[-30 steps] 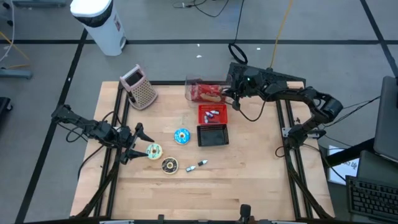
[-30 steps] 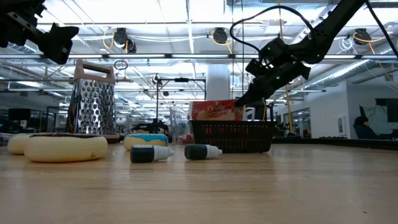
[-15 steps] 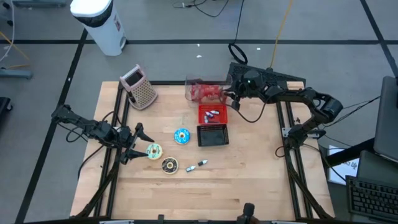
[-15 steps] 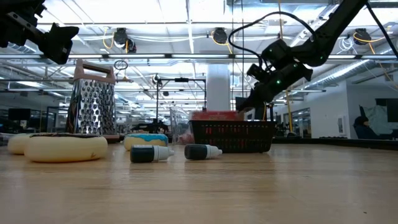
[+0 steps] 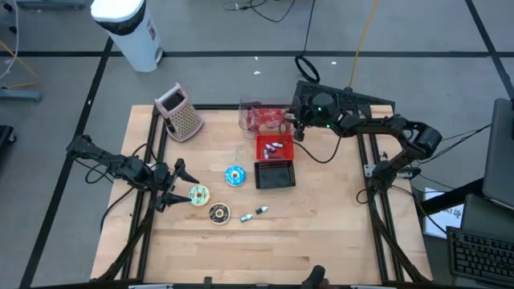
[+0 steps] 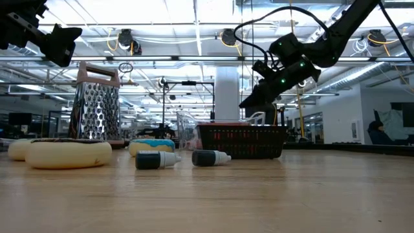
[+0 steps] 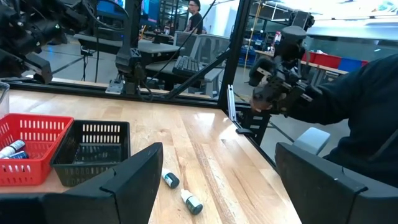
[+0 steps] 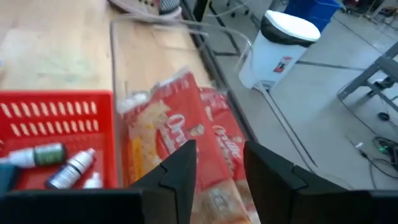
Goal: Pick & Place Food Item
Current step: Put the popcorn pack into the transparent bin
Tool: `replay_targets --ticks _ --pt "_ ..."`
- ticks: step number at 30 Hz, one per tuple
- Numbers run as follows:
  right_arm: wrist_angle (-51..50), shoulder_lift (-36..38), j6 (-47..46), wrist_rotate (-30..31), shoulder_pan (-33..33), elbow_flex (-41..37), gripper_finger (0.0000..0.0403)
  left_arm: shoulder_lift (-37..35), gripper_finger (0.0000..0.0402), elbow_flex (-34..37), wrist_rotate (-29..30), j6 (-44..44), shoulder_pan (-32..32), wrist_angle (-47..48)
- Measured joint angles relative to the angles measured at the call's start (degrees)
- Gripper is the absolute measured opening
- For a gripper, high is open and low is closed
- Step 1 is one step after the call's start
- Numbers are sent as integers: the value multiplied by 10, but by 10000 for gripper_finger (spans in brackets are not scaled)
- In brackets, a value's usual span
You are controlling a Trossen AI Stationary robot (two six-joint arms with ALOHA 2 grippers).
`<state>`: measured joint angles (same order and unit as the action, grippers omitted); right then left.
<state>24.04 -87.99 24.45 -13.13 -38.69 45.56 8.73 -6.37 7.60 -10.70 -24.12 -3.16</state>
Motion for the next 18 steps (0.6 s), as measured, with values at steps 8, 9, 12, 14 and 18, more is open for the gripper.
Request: replay_targets --ticks 8,9,12,14,18 --pt "-8 0 -39 11 33 0 114 0 310 0 0 0 0 0" --pt "-7 0 -40 23 38 0 112 0 310 0 0 0 0 0" --pt "-16 0 -42 59 53 5 105 0 310 0 0 0 0 0" --pt "-65 0 -42 76 62 30 97 0 310 0 0 0 0 0" --pt "-213 0 -41 105 72 116 67 0 310 0 0 0 0 0"
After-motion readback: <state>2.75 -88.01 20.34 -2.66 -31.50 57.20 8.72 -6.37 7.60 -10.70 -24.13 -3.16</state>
